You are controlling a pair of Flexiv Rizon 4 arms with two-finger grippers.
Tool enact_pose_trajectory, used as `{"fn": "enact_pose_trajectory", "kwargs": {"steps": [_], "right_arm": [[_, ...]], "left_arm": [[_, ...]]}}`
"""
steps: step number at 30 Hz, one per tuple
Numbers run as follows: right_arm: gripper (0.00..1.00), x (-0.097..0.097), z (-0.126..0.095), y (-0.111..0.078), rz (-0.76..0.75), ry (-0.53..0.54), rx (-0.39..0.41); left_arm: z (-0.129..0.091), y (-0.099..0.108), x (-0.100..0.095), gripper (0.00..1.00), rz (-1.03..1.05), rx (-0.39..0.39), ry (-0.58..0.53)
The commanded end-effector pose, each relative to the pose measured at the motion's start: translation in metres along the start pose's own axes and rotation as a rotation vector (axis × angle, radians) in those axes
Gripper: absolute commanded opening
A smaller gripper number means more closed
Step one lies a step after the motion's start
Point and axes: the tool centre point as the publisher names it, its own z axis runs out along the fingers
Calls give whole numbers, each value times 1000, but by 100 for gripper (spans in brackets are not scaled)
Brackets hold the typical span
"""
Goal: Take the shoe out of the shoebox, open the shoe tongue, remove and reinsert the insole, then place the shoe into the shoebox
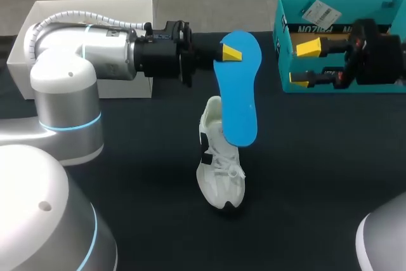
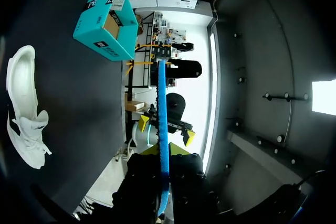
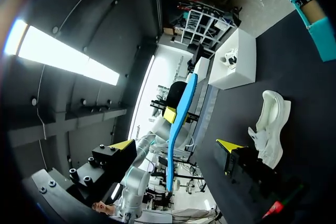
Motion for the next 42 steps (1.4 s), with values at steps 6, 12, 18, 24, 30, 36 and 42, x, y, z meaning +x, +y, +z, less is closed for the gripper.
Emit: {"fn": "enact_pose_trajectory", "kwargs": {"steps": [6,12,18,24,30,36,42], "right_arm": [[100,-1,2,4,1,0,11],[100,-1,2,4,1,0,11],[100,-1,2,4,1,0,11],[100,-1,2,4,1,0,11],[100,-1,2,4,1,0,11],[100,-1,2,4,1,0,11],[100,-1,2,4,1,0,11]], "left_arm": [[0,4,13,0,439,9,-34],[0,6,16,0,802,102,-104],[-3,-2,19,0,1104,234,-58],[-3,-2,21,0,1075,228,-44],[-3,-2,21,0,1075,228,-44],[-6,-3,24,0,1289,256,-57],[-8,1,25,0,1532,197,-129]]}}
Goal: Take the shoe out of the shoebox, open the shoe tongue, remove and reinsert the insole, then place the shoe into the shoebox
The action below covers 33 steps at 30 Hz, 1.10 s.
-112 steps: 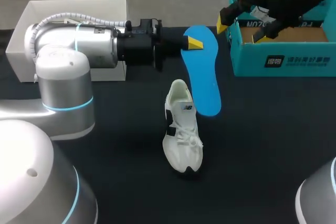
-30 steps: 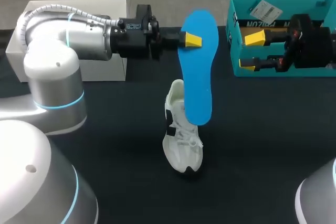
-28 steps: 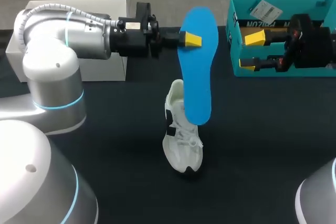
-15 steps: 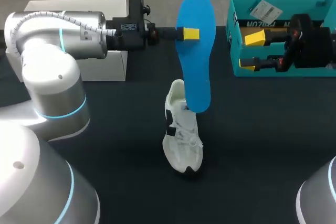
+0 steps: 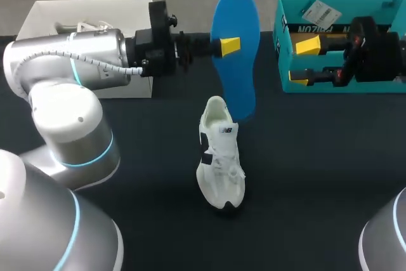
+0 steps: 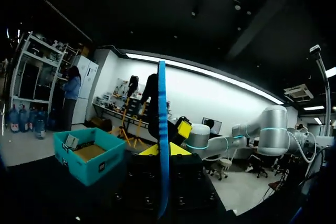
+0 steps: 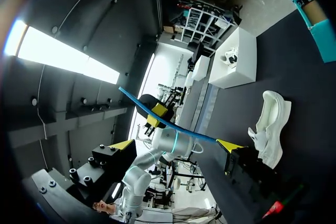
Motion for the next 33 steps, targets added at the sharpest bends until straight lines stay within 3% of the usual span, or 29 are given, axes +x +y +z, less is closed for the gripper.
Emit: {"fn": "enact_pose_trajectory", "kwargs": {"steps": [1,7,12,24,27,33], "right_arm": [[100,0,2,0,0,-2,-1],[100,0,2,0,0,-2,-1],[100,0,2,0,0,-2,-1],[100,0,2,0,0,-2,-1],[100,0,2,0,0,-2,-1],[100,0,2,0,0,-2,-1]], "left_arm": [[-4,3,3,0,250,-28,0],[-4,4,-1,0,446,-40,74],[0,0,-9,0,460,118,169],[0,0,-9,0,460,118,169],[4,-1,-10,0,573,202,239],[9,1,-24,0,891,232,243]]}}
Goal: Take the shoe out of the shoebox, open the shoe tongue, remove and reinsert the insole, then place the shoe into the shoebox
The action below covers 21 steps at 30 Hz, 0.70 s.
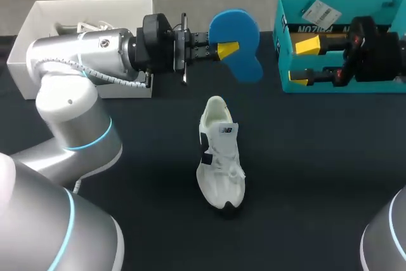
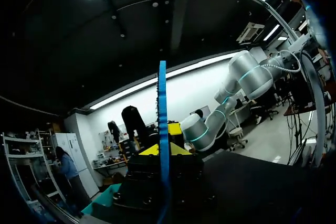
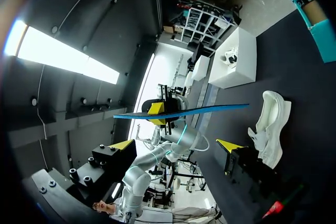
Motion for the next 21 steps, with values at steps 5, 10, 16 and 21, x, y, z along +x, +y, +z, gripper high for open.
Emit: {"fn": "enact_pose_trajectory", "kwargs": {"steps": [5,10,16,21], "right_arm": [[100,0,1,0,0,-1,-2],[100,0,1,0,0,-1,-2],[100,0,1,0,0,-1,-2],[100,0,1,0,0,-1,-2]], "left_arm": [[-2,21,-19,0,452,-29,88],[-5,18,-25,0,556,-69,72],[-6,17,-25,0,546,-83,55],[-6,17,-25,0,546,-83,55]]}}
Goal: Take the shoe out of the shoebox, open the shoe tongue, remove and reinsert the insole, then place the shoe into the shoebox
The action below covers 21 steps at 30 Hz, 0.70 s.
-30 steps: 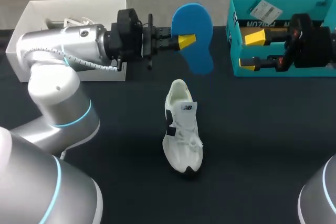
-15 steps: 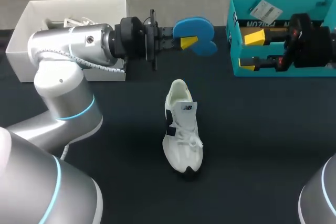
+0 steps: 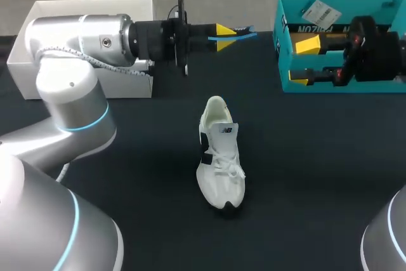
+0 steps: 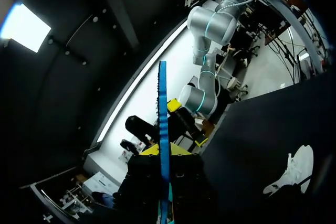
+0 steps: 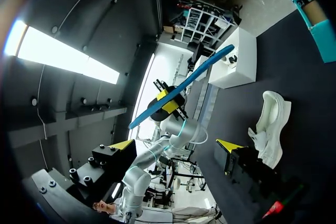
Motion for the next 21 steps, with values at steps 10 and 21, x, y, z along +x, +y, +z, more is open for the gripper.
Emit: {"fn": "enact_pose_trajectory", "kwargs": {"steps": [10,21], "right_arm": [[100,-1,1,-1,0,-1,-2],[100,-1,1,-1,0,-1,-2]], "left_arm": [[2,-6,7,0,224,-37,75],[3,-11,23,0,802,-157,137]]}}
